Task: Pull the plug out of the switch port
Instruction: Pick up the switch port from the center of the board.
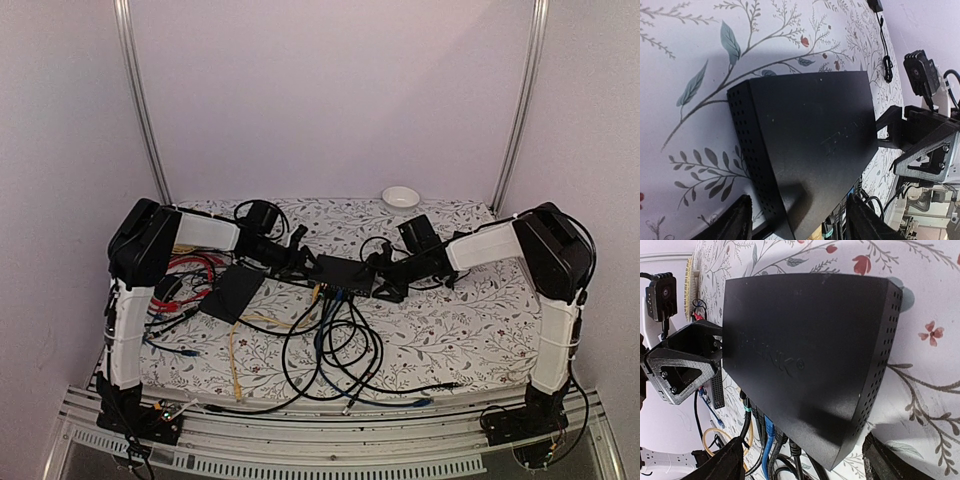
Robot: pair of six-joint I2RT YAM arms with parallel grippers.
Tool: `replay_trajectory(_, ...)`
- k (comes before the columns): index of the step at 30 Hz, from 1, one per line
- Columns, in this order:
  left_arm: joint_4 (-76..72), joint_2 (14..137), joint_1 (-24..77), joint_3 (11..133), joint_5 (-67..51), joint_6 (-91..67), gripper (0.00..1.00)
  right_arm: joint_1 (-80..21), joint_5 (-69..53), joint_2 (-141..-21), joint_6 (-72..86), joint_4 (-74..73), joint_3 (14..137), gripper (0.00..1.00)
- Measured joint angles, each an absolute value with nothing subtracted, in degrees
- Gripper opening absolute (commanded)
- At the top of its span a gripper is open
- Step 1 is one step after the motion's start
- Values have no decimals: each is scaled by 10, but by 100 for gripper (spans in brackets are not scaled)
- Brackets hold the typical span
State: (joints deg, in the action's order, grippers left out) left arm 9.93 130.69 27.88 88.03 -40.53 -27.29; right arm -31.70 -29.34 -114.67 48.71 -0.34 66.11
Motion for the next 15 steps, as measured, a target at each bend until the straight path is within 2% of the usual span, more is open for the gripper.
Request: replay_trajectory(15, 117, 1314, 279, 889, -445, -241, 65, -308, -331, -1181, 486, -8, 698, 82)
